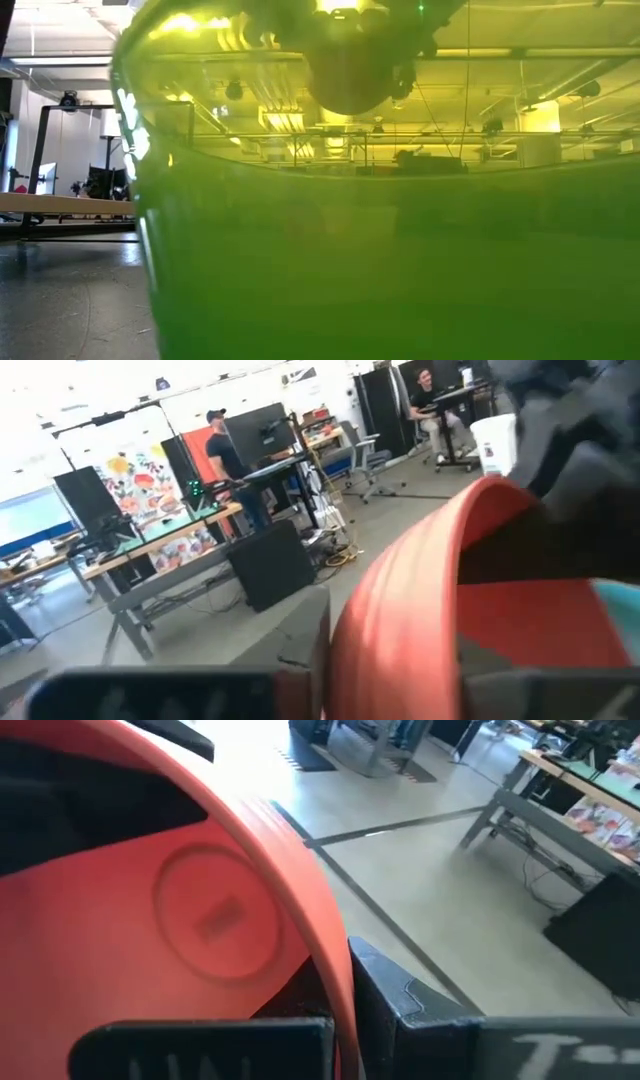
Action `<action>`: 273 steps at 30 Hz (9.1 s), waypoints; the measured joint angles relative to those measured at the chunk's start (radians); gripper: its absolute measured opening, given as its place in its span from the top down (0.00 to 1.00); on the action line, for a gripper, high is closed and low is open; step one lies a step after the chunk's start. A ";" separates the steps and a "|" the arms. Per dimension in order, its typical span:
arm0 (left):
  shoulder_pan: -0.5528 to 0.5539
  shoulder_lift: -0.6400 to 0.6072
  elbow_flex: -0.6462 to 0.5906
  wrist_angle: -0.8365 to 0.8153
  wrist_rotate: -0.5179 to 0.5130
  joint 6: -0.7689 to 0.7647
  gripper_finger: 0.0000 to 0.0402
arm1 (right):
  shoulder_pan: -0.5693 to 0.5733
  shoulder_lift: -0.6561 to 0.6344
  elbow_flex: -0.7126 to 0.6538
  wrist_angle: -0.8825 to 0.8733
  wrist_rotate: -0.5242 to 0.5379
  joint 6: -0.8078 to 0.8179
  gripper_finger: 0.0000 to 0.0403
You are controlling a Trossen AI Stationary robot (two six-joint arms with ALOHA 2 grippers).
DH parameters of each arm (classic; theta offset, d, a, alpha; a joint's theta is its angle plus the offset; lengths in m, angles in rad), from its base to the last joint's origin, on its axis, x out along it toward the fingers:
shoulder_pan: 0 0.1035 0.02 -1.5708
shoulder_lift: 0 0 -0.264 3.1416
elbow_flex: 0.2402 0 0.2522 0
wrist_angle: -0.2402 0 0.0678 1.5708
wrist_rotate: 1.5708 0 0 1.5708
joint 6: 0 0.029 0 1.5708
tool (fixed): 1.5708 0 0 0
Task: Place and stack bowls onto a shelf
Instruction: Stack the orange bowl on top of the white bowl on the shelf, then stack the blue bowl on top of the orange bowl on the shelf
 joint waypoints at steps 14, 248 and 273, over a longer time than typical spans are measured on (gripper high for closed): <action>-0.001 0.001 -0.002 -0.088 0.010 -0.104 0.99 | 0.005 -0.016 0.000 -0.015 -0.062 0.053 0.87; -0.894 -0.325 0.168 -1.111 0.081 -0.510 0.63 | 0.226 -0.250 -0.233 -0.358 -1.307 0.213 0.98; -0.675 -0.285 -0.071 -0.511 0.565 -0.136 0.63 | 0.386 0.070 0.129 -0.458 -1.384 -0.146 0.98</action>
